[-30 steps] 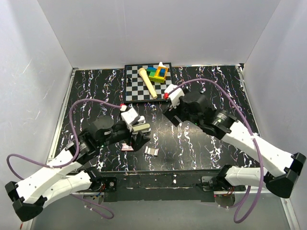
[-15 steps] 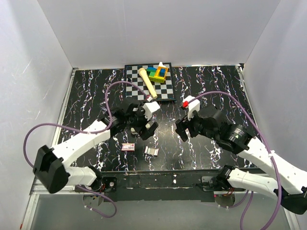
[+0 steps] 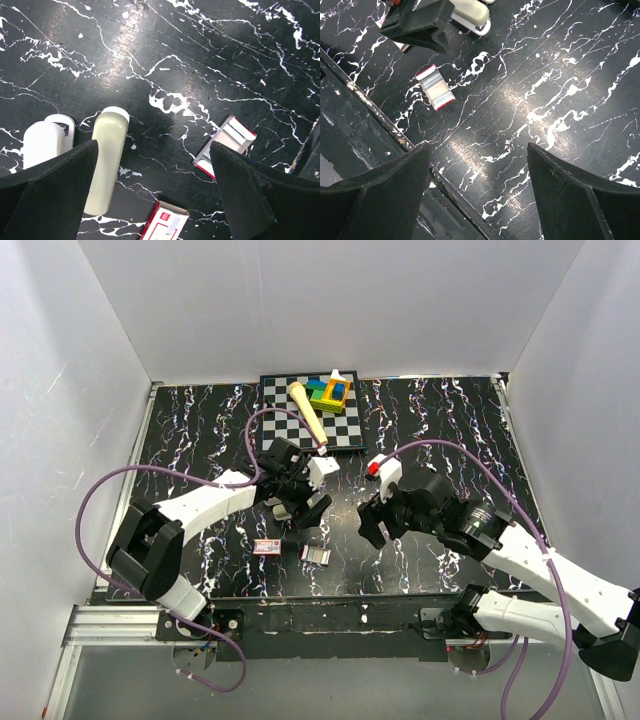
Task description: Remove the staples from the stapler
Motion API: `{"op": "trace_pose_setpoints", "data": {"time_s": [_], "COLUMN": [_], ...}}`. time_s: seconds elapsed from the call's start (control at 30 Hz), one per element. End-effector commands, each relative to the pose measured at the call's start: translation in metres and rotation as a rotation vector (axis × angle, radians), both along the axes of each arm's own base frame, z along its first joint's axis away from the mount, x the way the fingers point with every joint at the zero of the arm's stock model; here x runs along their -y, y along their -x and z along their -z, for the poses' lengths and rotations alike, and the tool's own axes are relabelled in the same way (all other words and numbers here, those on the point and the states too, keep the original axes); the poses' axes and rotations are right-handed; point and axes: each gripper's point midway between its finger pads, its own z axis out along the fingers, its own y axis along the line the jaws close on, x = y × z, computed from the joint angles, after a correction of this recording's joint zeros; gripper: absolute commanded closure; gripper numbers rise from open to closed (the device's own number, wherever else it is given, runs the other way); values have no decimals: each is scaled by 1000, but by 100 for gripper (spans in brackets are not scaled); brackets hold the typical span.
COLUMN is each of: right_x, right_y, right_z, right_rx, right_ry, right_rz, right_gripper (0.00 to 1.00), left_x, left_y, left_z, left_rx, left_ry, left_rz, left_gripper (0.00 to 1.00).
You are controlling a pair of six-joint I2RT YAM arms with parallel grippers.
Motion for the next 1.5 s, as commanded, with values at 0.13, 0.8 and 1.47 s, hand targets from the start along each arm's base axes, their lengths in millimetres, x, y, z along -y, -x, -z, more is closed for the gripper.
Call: {"op": "trace_pose_setpoints", "data": {"time_s": [0.13,0.8,1.47], "right_x": [-19,-28,-27], "right_y": [1,13,14], "right_z": [-11,8,16], "right_rx": [4,-28,-14], "right_ry": [-44,-18,6], "right_rz": [-47,-84,-73], "right_gripper": [16,18,22], "left_x": [-7,-16,-20], "left_y": [-23,-31,-48], "left_z": [11,38,34], "left_rx": [75,76,140], "left_ry": [-52,-131,-192], "left_rz": [-40,-71,-142], "left_gripper": [6,22,87]}}
